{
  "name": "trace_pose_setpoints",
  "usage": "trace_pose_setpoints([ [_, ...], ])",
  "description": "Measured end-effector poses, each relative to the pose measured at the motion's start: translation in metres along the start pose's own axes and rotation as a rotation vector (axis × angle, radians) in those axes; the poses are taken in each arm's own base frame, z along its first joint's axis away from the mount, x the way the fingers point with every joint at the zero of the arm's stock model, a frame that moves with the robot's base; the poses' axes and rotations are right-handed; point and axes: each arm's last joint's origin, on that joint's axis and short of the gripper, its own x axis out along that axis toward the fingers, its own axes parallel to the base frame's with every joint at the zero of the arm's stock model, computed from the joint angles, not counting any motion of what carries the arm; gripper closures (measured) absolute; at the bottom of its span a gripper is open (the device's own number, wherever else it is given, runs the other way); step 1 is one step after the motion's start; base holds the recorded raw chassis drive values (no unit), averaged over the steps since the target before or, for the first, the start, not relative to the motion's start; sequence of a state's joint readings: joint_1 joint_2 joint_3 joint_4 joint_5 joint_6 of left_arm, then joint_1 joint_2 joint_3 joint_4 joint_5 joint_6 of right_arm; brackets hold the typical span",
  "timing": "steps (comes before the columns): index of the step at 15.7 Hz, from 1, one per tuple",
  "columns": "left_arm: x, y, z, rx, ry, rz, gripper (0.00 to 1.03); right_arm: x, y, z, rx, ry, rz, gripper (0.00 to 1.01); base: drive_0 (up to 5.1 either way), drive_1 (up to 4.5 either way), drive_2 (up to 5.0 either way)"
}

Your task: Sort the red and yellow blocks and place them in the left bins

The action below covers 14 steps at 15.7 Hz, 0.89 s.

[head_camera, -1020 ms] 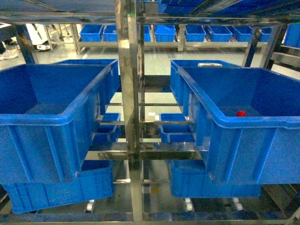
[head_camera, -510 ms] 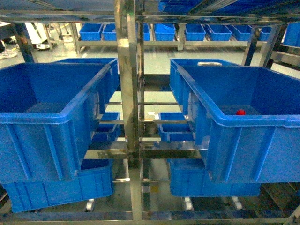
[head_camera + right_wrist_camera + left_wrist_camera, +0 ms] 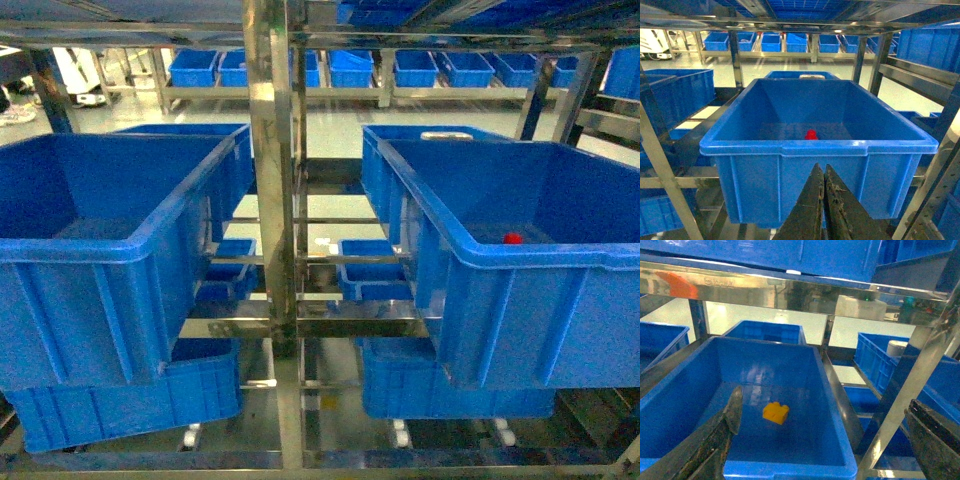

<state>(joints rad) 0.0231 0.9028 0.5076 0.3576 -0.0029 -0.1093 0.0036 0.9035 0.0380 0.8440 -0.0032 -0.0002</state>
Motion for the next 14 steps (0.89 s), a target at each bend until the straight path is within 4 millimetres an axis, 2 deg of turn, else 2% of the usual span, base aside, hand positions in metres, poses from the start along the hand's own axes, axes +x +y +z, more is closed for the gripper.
trace_pose_setpoints([
  [3,0.0,0.0,0.0,0.0,0.0,0.0,0.05,-0.013,0.0,0.002,0.0,-0.011,0.0,0.99,0.0,0.0,0.0],
  [4,0.0,-0.002,0.0,0.018,-0.03,-0.011,0.1,-0.017,0.0,0.003,0.0,-0.012,0.0,0.99,0.0,0.0,0.0],
  [5,-0.009,-0.003,-0.007,0.061,-0.061,-0.026,0.25,-0.021,0.0,0.005,0.0,-0.022,0.0,0.99,0.0,0.0,0.0],
  [7,-0.024,0.0,-0.038,0.091,-0.023,-0.03,0.54,-0.027,0.0,0.008,0.0,-0.034,0.0,0.99,0.0,0.0,0.0],
  [10,-0.043,0.003,-0.061,0.092,-0.033,-0.028,0.97,-0.036,0.0,0.009,0.0,-0.039,0.0,0.99,0.0,0.0,0.0],
  [11,-0.048,0.004,-0.067,0.093,-0.031,-0.028,1.01,-0.038,0.0,0.009,0.0,-0.035,0.0,0.99,0.0,0.0,0.0],
  [14,-0.061,0.006,-0.08,0.093,-0.031,-0.028,1.01,-0.044,0.0,0.009,0.0,-0.038,0.0,0.99,0.0,0.0,0.0],
])
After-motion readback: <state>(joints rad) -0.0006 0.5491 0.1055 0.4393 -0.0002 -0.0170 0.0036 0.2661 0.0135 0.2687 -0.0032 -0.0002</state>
